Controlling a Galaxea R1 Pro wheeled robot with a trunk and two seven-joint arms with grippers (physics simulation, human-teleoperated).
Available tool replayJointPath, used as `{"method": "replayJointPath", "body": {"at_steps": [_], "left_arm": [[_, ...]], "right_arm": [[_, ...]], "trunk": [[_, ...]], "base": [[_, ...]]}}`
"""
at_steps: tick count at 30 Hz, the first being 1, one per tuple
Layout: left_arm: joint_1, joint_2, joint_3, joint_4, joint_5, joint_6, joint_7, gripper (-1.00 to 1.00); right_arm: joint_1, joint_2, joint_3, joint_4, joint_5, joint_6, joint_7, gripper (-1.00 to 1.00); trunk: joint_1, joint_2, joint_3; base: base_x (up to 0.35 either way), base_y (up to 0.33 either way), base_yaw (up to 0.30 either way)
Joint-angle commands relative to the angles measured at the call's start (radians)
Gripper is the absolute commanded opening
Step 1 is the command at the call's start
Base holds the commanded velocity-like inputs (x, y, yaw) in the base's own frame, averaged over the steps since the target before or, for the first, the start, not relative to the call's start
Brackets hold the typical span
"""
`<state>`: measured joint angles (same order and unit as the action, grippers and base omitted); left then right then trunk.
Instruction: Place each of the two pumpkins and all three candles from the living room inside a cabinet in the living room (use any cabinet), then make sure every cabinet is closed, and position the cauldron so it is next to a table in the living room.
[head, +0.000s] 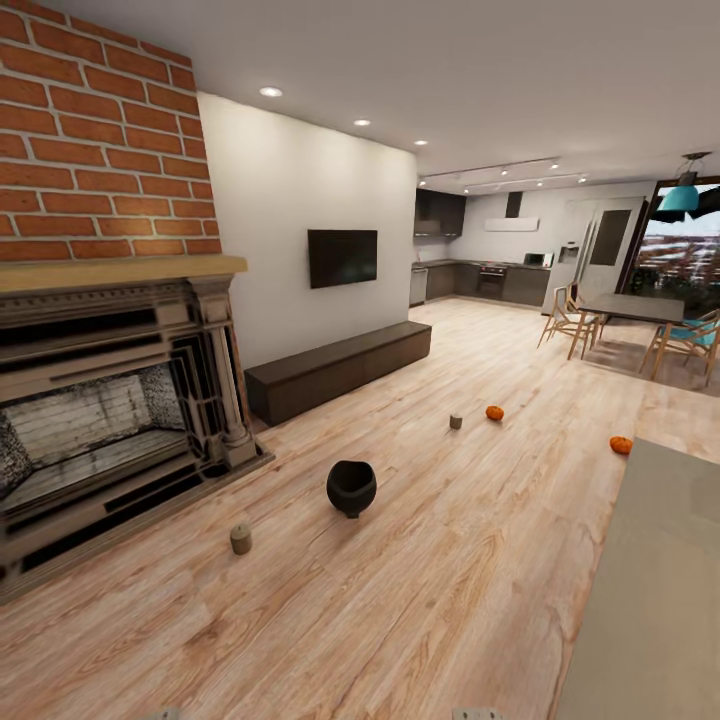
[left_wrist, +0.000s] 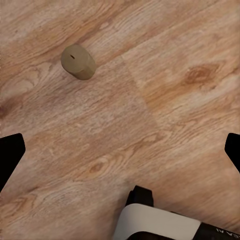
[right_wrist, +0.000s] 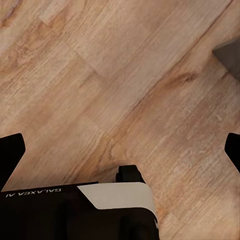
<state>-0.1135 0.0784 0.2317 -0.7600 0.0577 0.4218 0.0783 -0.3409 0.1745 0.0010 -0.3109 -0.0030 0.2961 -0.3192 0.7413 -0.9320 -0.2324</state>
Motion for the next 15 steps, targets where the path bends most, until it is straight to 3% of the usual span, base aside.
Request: {"method": "replayJointPath", "body": {"at_steps": [1, 6, 15], "left_arm": [[0.000, 0.000, -0.001, 0.000, -0.002, 0.000, 0.000, 1.00], [0.000, 0.002, 0.001, 0.005, -0.001, -0.023, -0.001, 1.00], [0.000, 0.003, 0.001, 0.005, -0.001, -0.031, -0.002, 1.00]], "right_arm": [[0.000, 0.000, 0.000, 0.002, 0.001, -0.001, 0.000, 1.00], [-0.001, 0.000, 0.001, 0.004, 0.001, -0.001, 0.000, 1.00], [-0.001, 0.000, 0.001, 0.004, 0.001, -0.002, 0.000, 1.00]], "trunk": [[0.000, 0.000, 0.000], [0.000, 0.000, 0.000], [0.000, 0.000, 0.000]], "base": [[0.000, 0.000, 0.000], [0.000, 0.068, 0.000], [0.025, 0.256, 0.000]]}}
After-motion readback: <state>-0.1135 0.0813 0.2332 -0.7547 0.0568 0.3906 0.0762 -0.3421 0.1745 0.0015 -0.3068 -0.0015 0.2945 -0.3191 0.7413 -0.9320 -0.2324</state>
